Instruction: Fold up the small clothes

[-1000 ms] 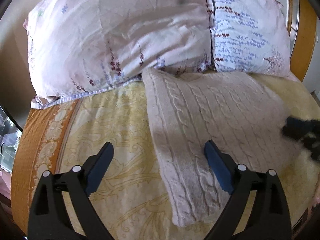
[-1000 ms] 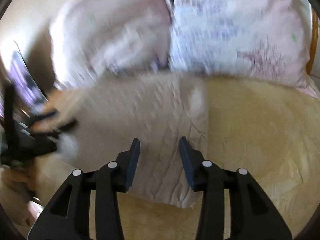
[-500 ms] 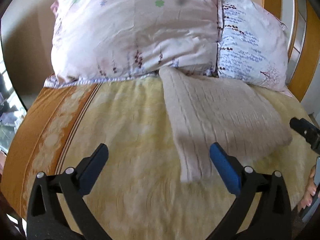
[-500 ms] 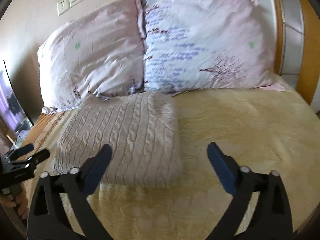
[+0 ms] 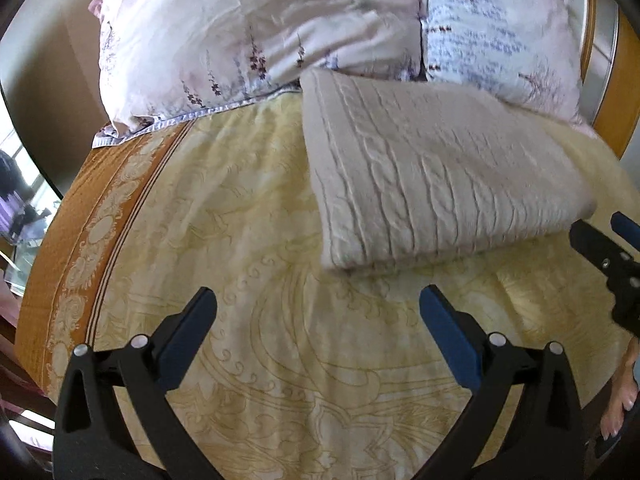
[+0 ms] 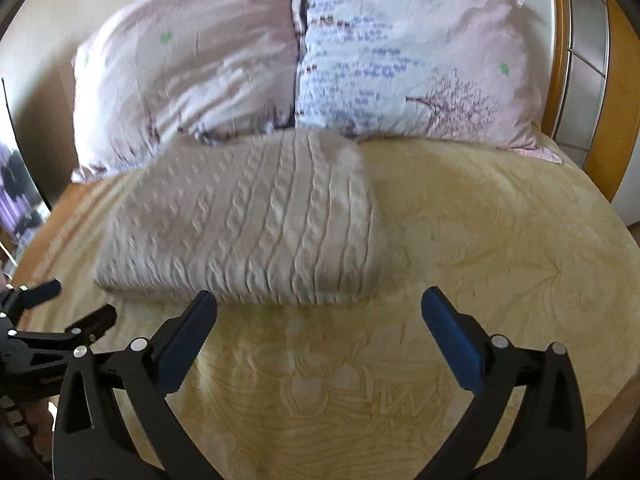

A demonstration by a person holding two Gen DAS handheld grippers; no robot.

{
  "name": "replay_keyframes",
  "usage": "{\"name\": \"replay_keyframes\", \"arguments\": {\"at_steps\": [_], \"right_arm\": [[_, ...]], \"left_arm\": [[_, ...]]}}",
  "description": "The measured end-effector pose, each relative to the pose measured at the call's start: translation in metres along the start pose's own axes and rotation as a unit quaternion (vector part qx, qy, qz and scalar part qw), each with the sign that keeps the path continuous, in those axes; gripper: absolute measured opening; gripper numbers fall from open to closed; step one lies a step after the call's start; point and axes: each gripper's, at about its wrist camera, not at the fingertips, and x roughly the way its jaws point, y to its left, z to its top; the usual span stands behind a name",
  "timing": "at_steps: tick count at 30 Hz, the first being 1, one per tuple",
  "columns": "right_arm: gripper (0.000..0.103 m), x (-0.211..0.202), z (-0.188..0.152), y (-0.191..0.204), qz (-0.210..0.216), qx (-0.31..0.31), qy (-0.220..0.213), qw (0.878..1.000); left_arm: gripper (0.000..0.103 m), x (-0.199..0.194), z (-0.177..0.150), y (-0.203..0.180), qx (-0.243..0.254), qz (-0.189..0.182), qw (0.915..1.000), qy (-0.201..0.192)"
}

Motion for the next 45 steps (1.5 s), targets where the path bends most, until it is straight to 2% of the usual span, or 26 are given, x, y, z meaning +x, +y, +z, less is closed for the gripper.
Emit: {"name": "replay_keyframes", "arguments": {"at_steps": [7,14,45], "right_arm": [[0.102,0.017,-0.01,0.012,-0.001,-0.02,0.042,0.999],[0.102,0.032,-0.016,0.016,-0.015,-0.022,0.077,0.997],[0.102,0.031,-0.018,0.015,-0.017,-0.024,0.068,0.997]], "left_arm": [[0.101,0.016,-0.004,-0.003,-0.007,-0.01,0.9993,0.034],[0.101,0.021,-0.005,0.0,-0.024,-0.031,0.9986,0.036],[0.101,0.02,-0.008,0.0,-0.026,-0.033,0.9988,0.026]]}}
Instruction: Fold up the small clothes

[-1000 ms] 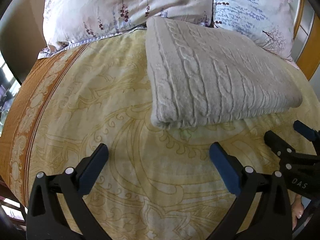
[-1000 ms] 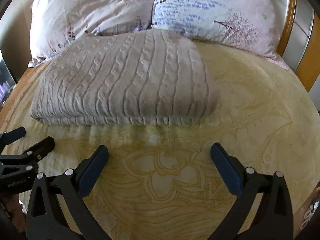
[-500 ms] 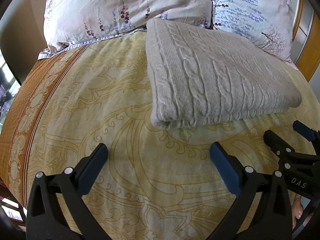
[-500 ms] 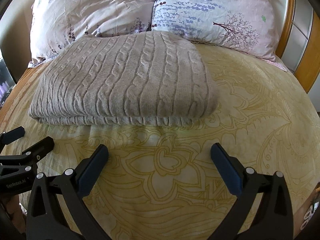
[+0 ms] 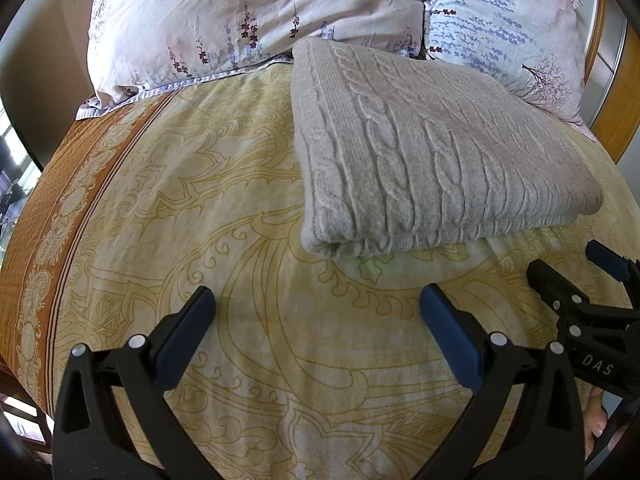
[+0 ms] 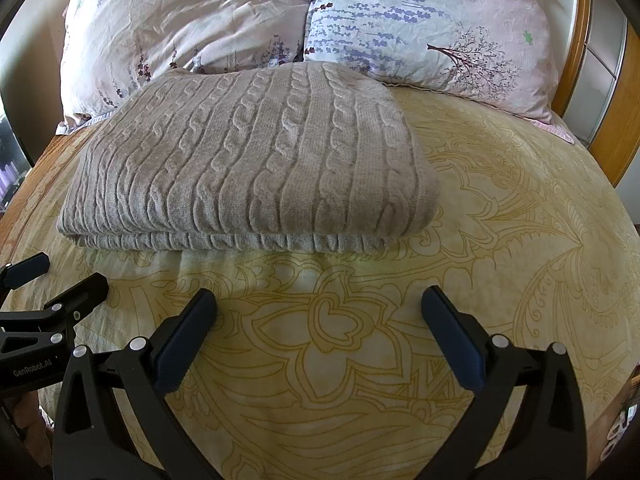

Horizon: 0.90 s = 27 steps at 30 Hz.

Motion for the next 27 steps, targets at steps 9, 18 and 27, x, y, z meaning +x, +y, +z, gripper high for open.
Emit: {"name": "replay_keyframes", "arguments": {"at_steps": [9,18,27], "right_arm": [[0.102,0.0005,0.0002,0.0004,-0.001,0.001,0.001,1.0],[0.102,0.0006,0.0004,0.0005,-0.001,0.001,0.0,1.0],[0.102,0.0007,0.0005,0.0003,0.0,0.0,0.001,1.0]], "left_arm": [[0.101,-0.0001,-0.0001,0.0001,0.0,0.0,1.0,0.0],[0.101,0.0,0.0,-0.0001,-0.001,0.0,1.0,0.0],[0.101,-0.0001,0.0,-0.0003,-0.001,0.0,1.0,0.0]]}}
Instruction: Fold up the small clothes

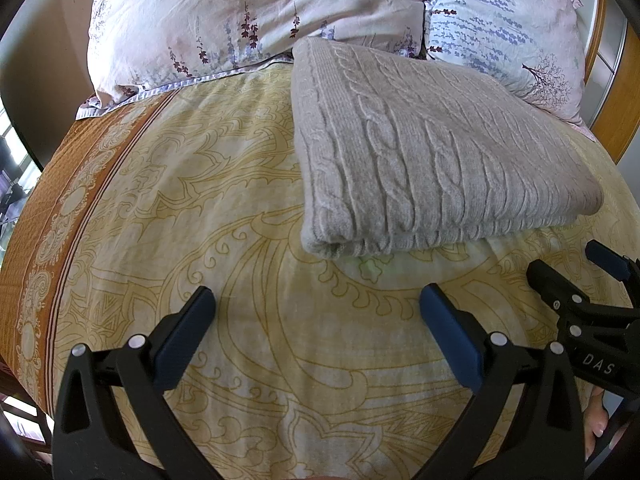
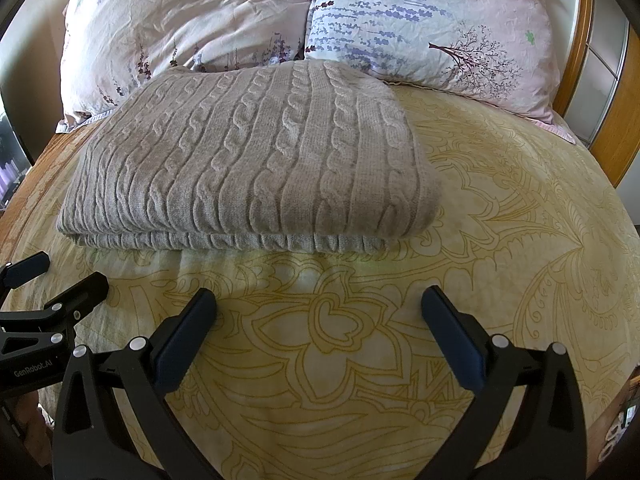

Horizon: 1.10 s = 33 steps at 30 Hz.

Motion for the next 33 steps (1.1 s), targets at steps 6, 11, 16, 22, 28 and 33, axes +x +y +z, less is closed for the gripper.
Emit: {"name": "replay_keyframes", "arguments": {"at_steps": [6,11,16,22,28,33], "right_arm": [[0.102,0.0,0.0,0.0001,0.0,0.0,0.0,1.0],[0.102,0.0001,0.0,-0.0001,0.001,-0.001,0.0,1.0],[0.102,0.0002,0.0001,-0.0003,0.001,-0.002,0.0,1.0],[0.102,0.0,0.0001,-0.0006,0.002,-0.003,0.0,1.0],[0.102,-0.0001,0.0,-0.0006,0.003,-0.003,0.001,1.0],[0.102,-0.0002,-0.0002,-0.0009,0.004,-0.005,0.001,1.0]], "left_arm": [[0.101,0.0001,0.0005,0.0004,0.0,0.0,1.0,0.0],[0.101,0.0,0.0002,0.0003,0.0,0.0,1.0,0.0],[0.101,0.0001,0.0004,0.0004,0.0,0.0,1.0,0.0],[0.101,0.0,0.0,0.0001,0.0,0.0,1.0,0.0],[0.101,0.0001,0.0006,0.0004,0.0,0.0,1.0,0.0],[0.101,0.0,0.0003,0.0002,0.0,0.0,1.0,-0.001]]}}
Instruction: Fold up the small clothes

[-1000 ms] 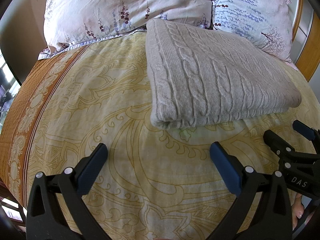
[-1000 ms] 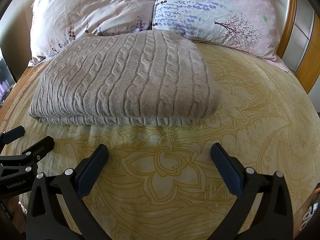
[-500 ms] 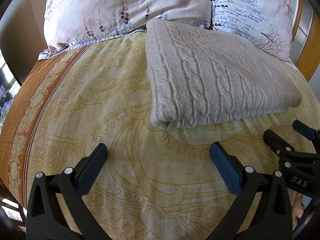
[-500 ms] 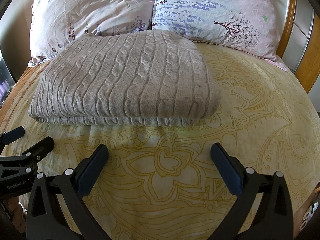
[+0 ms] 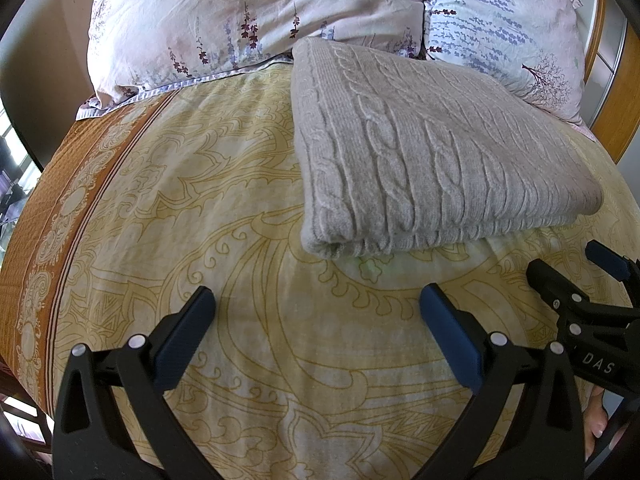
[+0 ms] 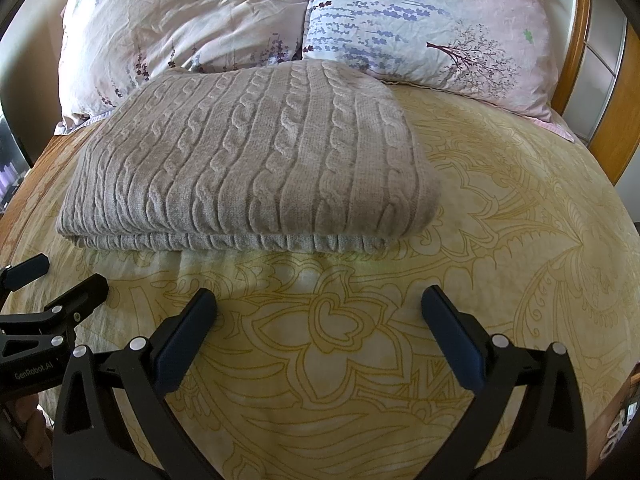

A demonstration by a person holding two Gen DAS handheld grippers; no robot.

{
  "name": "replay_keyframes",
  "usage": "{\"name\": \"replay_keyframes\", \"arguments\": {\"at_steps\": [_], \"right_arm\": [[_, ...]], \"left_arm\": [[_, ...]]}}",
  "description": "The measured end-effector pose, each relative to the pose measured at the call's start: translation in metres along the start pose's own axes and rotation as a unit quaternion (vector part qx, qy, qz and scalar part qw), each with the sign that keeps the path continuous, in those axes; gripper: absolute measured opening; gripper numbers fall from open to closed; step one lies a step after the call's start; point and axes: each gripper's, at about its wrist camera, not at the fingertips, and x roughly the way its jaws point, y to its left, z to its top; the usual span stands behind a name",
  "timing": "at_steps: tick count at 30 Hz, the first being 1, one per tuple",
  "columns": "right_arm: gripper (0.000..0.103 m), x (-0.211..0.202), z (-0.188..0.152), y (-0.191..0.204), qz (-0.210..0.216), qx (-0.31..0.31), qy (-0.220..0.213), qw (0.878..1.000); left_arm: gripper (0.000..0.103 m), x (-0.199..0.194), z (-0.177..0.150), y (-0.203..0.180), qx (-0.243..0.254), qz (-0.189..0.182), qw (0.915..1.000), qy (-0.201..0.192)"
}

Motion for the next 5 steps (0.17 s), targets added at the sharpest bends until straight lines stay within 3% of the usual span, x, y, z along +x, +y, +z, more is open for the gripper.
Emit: {"name": "replay_keyframes", "arguments": {"at_steps": [5], "right_arm": [[0.102,0.0,-0.0001,-0.0002,0.001,-0.001,0.0,1.0]], "left_arm": [[0.101,0.0,0.0001,0.0001,0.0,0.0,1.0,0.0]]}}
